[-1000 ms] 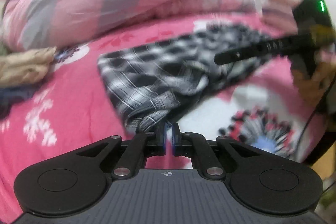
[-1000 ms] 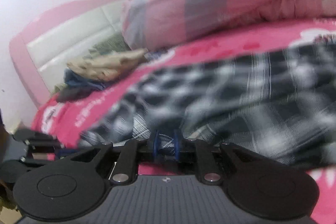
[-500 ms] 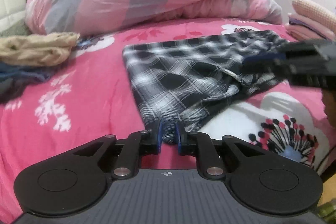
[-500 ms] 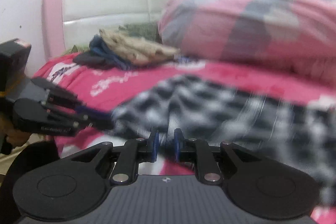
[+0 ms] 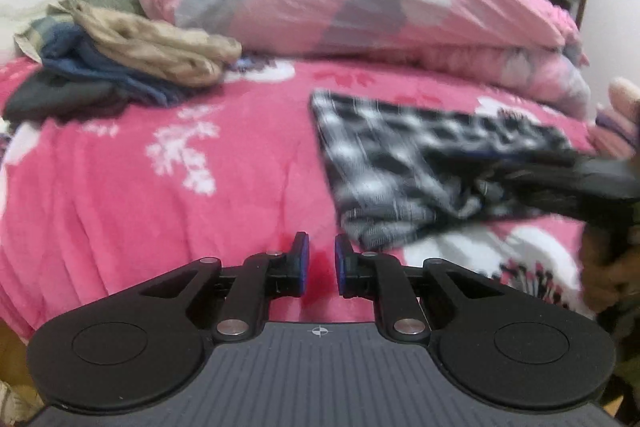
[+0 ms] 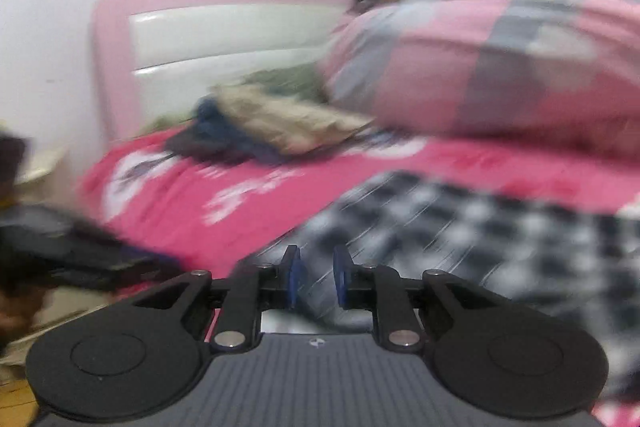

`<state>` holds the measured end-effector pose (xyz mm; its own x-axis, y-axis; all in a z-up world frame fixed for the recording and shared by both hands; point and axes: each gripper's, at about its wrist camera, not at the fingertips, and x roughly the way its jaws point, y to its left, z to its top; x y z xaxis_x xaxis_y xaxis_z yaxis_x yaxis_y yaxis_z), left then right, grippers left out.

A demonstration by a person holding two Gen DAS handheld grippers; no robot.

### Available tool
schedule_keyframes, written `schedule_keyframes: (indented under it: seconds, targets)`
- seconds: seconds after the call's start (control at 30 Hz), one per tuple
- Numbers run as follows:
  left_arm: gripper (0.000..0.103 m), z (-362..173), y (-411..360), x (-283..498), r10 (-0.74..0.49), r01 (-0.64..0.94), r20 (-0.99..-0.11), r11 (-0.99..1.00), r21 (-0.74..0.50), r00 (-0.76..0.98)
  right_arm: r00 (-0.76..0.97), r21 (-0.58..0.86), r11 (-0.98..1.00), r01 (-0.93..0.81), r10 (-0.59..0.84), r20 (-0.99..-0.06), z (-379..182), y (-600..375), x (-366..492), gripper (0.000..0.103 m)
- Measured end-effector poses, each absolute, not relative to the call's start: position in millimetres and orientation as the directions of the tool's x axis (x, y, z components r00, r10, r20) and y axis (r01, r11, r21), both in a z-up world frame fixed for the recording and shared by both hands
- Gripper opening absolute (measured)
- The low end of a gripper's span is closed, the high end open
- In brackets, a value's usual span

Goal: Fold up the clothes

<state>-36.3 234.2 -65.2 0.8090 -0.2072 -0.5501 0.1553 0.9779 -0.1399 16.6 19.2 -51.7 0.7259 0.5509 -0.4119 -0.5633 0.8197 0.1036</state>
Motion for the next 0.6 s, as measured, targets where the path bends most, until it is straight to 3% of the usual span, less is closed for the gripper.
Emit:
schedule_keyframes:
  seconds: [0.1, 0.2, 0.3, 0.47, 0.6]
  targets:
    - [0.013, -55.4, 231.9, -32.1, -0.192, 0.142, -0.515, 0.981, -0.134, 0.835, 0.651, 0.146, 0.816, -0.559, 0.541, -0.533, -78.2, 48.2, 36.9, 0.021]
    - [0.014, -51.6, 230.1, -18.7, -0.198, 0.137, -0.489, 0.978, -0.158, 0.849, 0.680, 0.018, 0.782, -0.623, 0.552, -0.483, -73.7, 66.6, 3.1, 0.021]
    - [0.014, -51.5, 220.5, 0.2, -0.233, 0.158, -0.472, 0.968, -0.194, 0.850, 0.601, 0.146, 0.710, -0.689, 0.672, -0.432, -67.6, 43.0, -21.2, 0.020]
    - [0.015, -60.0, 174.8, 23.1, -0.358, 0.314, -0.481, 0.934, -0.172, 0.800, 0.749, 0.136, 0.853, -0.503, 0.509, -0.425, -53.2, -33.7, -18.2, 0.020]
    - [0.016, -87.4, 149.2, 38.7, -0.316, 0.323, -0.598, 0.941, -0.100, 0.736, 0.826, 0.047, 0.939, -0.341, 0.322, -0.463, -42.2, -100.6, 18.1, 0.022]
